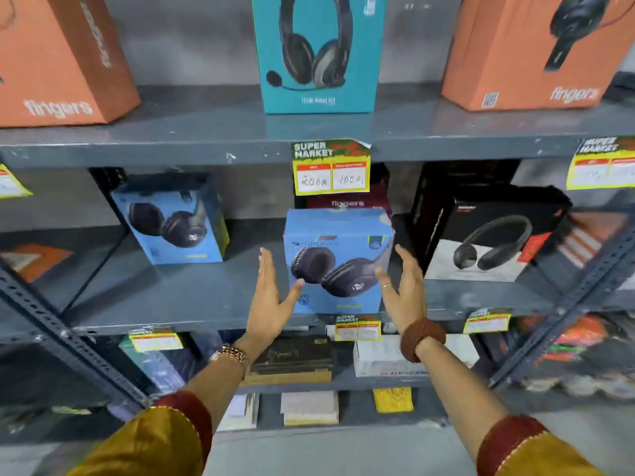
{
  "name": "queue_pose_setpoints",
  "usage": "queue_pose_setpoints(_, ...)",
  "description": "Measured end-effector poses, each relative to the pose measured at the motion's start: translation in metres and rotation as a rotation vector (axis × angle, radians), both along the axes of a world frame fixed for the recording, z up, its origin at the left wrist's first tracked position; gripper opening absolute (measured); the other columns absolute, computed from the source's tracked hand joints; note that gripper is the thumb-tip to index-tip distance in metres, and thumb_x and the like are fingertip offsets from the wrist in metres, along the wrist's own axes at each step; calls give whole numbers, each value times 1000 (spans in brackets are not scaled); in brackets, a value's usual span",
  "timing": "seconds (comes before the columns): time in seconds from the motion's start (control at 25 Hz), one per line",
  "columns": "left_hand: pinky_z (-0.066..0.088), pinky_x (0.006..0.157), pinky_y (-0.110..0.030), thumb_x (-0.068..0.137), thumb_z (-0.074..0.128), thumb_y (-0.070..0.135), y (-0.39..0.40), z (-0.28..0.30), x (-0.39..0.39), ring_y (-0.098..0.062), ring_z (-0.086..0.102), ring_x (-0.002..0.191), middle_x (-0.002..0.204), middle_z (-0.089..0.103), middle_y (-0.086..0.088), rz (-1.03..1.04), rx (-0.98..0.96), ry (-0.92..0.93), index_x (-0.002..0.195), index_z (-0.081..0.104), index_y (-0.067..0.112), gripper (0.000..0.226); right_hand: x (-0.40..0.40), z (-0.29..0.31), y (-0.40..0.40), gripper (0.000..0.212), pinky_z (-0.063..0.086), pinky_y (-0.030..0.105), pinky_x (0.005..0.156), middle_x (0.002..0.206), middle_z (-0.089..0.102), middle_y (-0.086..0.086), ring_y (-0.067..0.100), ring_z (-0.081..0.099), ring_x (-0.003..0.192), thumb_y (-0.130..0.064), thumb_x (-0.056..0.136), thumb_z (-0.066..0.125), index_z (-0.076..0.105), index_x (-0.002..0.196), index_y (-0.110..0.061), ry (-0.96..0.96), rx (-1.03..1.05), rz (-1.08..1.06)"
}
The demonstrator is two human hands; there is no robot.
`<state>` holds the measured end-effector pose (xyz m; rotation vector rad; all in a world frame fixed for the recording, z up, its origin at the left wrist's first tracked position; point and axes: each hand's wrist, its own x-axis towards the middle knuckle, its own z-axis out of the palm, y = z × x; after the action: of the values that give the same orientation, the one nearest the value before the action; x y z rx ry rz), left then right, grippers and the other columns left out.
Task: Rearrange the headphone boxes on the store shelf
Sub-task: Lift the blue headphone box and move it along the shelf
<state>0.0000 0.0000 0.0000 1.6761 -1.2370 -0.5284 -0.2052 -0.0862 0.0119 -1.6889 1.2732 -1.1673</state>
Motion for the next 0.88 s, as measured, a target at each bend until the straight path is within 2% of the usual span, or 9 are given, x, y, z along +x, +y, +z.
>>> queue_pose_setpoints(0.08, 13, 122, -32, 74, 57, 58, -20, -8, 8, -9, 2, 150, 164, -5, 7, 27, 35, 140, 153, -6, 23, 107, 9, -9, -10, 64, 29, 31, 111, 149, 35, -2, 11, 31, 136, -28, 90, 58, 28, 146, -19, -113, 209, 81)
queue_pose_setpoints(0.16, 18, 121, -33, 67, 66, 63, -33, -15, 14, -10, 13, 150, 164, 9, 6, 13, 68, 218, 153, 0, 26, 115, 14, -20, -16, 65, 27, 23, 104, 136, 34, -17, 2, 30, 125, -31, 90, 57, 25, 146, -23, -155, 310, 147)
queue_pose_setpoints(0.24, 31, 118, -32, 66, 74, 58, -45, -29, 19, -3, 33, 142, 157, 34, 9, -29, 65, 255, 152, 13, 28, 109, 17, -30, -26, 52, 31, 18, 101, 124, 43, -25, -1, 40, 120, -31, 90, 57, 37, 137, -25, -199, 347, 156)
queue_pose_setpoints(0.32, 45, 108, -32, 69, 78, 44, -50, -36, 23, 3, 51, 125, 141, 53, 10, -63, 45, 294, 147, 30, 27, 93, 19, -36, -32, 28, 44, 22, 98, 110, 61, -15, 4, 57, 110, -27, 89, 59, 54, 115, -20, -204, 294, 124)
queue_pose_setpoints(0.4, 53, 99, -42, 68, 79, 46, -53, -41, 24, -9, 60, 118, 132, 61, 4, -12, 29, 294, 140, 42, 24, 84, 18, -41, -36, 16, 48, 27, 92, 101, 66, -9, 3, 62, 99, -23, 89, 60, 58, 104, -19, -231, 277, 110)
queue_pose_setpoints(0.56, 56, 89, -48, 63, 80, 48, -50, -32, 21, -17, 68, 104, 112, 73, 5, 89, 44, 224, 128, 57, 24, 73, 10, -34, -32, 37, 46, 36, 102, 124, 66, 2, 15, 60, 116, -25, 87, 62, 56, 123, -15, -229, 288, 154)
queue_pose_setpoints(0.68, 57, 85, -44, 65, 84, 39, -35, -18, 11, -10, 70, 98, 101, 75, 11, 106, 66, 202, 124, 62, 30, 64, -8, -25, -20, 30, 50, 46, 98, 112, 71, 9, 26, 65, 106, -28, 86, 64, 63, 112, -15, -203, 266, 128)
queue_pose_setpoints(0.8, 57, 80, -34, 62, 84, 43, -11, 0, -5, -6, 70, 97, 99, 77, 13, 89, 88, 205, 122, 63, 34, 64, -31, -13, 3, 36, 50, 60, 87, 96, 69, 25, 47, 60, 96, -50, 75, 69, 69, 92, -19, -156, 234, 88)
queue_pose_setpoints(0.88, 51, 68, -27, 63, 82, 45, 8, 14, -16, -4, 70, 87, 86, 74, 20, 85, 115, 165, 118, 65, 35, 58, -45, -2, 21, 35, 52, 57, 84, 89, 74, 15, 39, 65, 89, -53, 73, 69, 71, 89, -23, -119, 217, 80)
